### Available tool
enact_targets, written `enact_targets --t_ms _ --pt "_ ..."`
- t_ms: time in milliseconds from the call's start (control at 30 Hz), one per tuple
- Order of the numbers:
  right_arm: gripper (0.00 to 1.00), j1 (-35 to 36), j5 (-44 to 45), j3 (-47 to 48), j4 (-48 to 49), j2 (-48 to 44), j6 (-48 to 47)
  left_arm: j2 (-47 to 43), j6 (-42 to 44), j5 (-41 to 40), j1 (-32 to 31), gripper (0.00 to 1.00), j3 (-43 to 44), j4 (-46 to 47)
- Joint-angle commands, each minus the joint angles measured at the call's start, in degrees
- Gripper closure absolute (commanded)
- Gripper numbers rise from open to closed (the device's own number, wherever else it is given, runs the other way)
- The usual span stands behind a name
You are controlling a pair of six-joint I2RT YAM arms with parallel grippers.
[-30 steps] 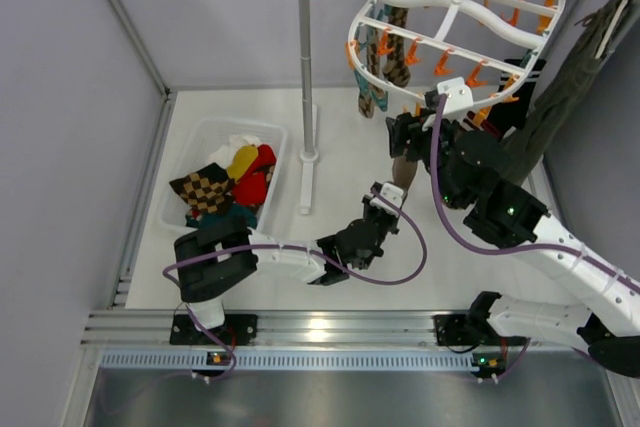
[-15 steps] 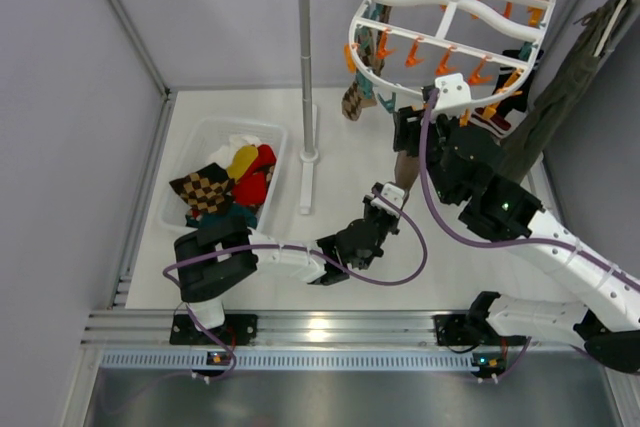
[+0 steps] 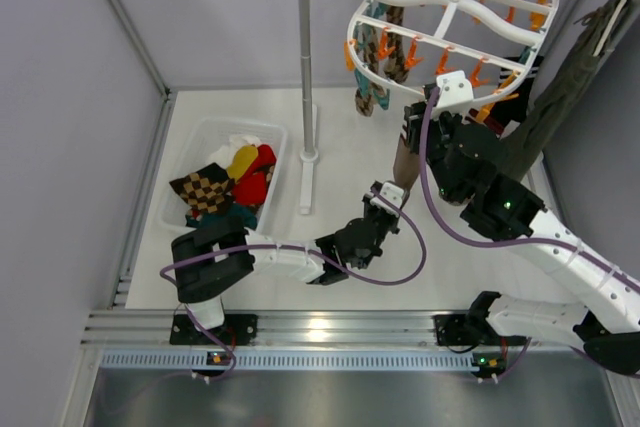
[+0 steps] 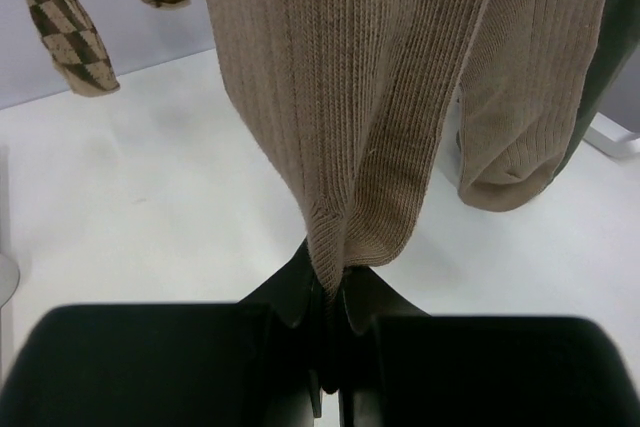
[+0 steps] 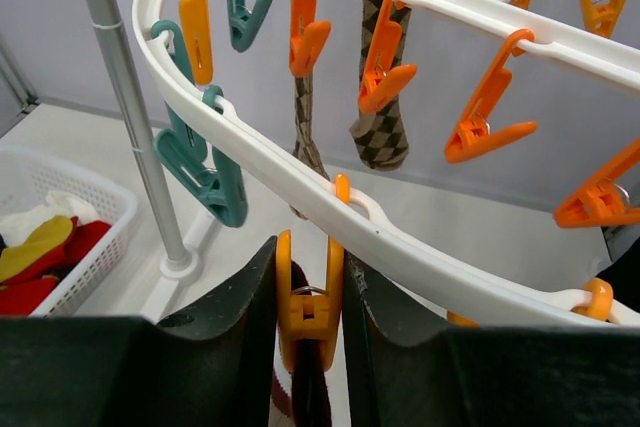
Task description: Remove the socks clipped to the hanger
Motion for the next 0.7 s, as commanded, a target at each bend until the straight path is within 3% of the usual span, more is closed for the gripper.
enact_targets --t_ms 0,333,500,667 --pt "1.0 -0.87 -1.16 1.6 3.24 -1.25 0.13 -2.57 -0.38 0.41 -0.11 1.0 -0.44 2.8" --pt "1.0 -0.87 -2.65 1.95 2.45 -3.01 2.33 -1.96 -4.42 -2.57 0.07 1.0 -5.44 2.8" --pt "0.98 -0.96 -3.26 1.16 2.36 -3.8 2.68 -5.99 -6.0 -5.91 0.51 1.0 -8.87 2.1" --pt "0.92 -0.87 -5.55 0.19 2.01 -4.24 3.74 -13.1 -10.39 -13.2 3.05 1.0 -7.39 -16.76"
